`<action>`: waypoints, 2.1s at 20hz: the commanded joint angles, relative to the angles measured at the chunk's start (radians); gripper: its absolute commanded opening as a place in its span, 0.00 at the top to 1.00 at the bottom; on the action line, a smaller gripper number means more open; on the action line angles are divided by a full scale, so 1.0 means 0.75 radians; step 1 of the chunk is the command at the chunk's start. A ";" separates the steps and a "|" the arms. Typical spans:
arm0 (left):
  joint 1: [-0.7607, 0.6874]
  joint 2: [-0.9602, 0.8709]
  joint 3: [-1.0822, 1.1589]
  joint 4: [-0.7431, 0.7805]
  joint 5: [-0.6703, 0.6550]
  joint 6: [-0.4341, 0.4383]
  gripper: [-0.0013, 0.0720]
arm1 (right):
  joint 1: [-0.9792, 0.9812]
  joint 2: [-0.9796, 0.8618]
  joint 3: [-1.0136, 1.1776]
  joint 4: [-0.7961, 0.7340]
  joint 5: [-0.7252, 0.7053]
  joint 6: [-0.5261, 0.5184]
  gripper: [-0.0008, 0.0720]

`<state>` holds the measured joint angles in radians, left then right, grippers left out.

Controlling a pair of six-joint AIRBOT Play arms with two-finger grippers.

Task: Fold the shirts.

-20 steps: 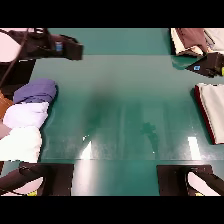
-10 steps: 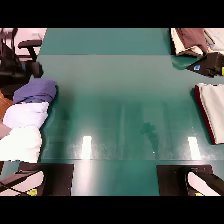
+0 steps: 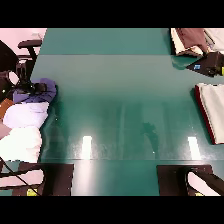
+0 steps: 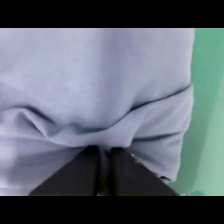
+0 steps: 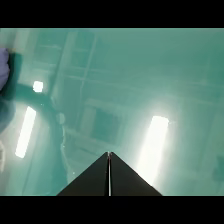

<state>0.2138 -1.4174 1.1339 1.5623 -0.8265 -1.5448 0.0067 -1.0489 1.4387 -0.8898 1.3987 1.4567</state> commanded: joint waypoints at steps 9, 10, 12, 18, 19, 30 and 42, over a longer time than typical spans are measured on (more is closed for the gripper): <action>-0.364 0.610 0.538 -0.060 -0.201 0.151 0.95 | 0.001 -0.016 0.055 0.173 -0.246 -0.001 0.96; -0.457 0.629 0.570 -0.060 -0.249 0.151 0.95 | 0.001 -0.031 0.100 0.173 -0.244 -0.001 0.96; -0.660 0.630 0.578 -0.059 -0.303 0.151 0.95 | 0.000 -0.068 0.213 0.171 -0.245 -0.002 0.96; -1.244 0.309 0.545 -0.135 -0.259 0.151 0.95 | 0.000 -0.173 0.531 0.172 -0.154 -0.002 0.96; -1.319 0.229 0.545 -0.148 -0.204 0.151 0.95 | 0.000 -0.187 0.570 0.172 -0.124 -0.002 0.96; -0.848 -0.052 0.587 -0.235 -0.235 0.000 0.21 | 0.000 -0.203 0.654 0.170 0.041 -0.001 0.96; -0.642 -0.474 0.495 -0.645 -0.009 0.108 0.21 | 0.001 -0.201 0.320 0.172 0.022 -0.001 0.96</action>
<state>-0.2733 -1.7142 1.5070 1.1641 -0.9058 -1.4902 0.0067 -1.2007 1.7363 -0.7620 1.4258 1.4555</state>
